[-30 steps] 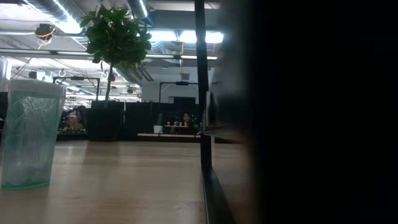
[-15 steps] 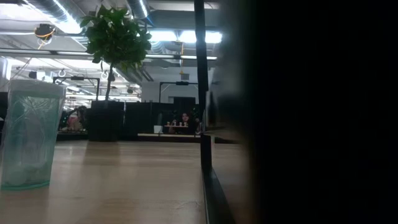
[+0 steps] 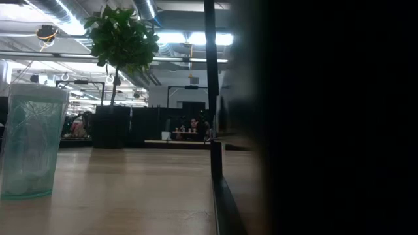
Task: Pick and place medicine bottles onto shelf by color
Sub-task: Put the top green pill bottle on the shelf
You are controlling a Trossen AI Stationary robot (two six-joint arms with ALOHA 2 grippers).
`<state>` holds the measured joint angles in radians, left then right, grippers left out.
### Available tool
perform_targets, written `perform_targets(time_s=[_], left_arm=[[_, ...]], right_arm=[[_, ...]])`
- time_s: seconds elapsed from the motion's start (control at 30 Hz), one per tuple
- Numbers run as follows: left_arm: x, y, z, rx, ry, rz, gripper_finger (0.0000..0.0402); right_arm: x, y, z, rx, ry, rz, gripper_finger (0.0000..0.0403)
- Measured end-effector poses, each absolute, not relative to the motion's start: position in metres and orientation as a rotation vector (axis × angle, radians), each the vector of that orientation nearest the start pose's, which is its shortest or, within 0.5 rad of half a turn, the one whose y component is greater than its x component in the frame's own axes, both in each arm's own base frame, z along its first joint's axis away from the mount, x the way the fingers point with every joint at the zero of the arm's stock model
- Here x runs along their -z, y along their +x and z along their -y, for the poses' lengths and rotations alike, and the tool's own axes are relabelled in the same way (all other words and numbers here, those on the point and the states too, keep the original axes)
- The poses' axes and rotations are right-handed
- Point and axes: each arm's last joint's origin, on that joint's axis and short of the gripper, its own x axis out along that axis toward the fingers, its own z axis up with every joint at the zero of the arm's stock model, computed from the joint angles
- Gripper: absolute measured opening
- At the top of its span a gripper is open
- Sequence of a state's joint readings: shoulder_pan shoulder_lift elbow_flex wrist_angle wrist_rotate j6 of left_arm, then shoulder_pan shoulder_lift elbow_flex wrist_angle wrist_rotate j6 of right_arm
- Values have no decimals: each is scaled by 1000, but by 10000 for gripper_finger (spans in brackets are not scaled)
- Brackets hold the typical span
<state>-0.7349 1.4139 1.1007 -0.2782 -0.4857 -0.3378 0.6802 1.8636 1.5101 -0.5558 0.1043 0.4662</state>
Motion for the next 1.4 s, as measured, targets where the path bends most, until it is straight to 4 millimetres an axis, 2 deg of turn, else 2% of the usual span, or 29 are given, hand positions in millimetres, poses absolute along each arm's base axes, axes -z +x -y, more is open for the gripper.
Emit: perform_targets(time_s=[0.23,0.43,0.9,1.4], left_arm=[[-294,237,196,156,10,-517,232],[-294,237,197,158,10,-516,232],[-294,232,203,193,21,-517,232],[-294,230,206,204,26,-518,232]], right_arm=[[-251,324,-271,-296,3,-1041,124],[-245,335,-281,-293,-3,-1045,124],[-222,341,-286,-259,-5,-1099,124],[-219,341,-286,-259,-14,-1109,124]])
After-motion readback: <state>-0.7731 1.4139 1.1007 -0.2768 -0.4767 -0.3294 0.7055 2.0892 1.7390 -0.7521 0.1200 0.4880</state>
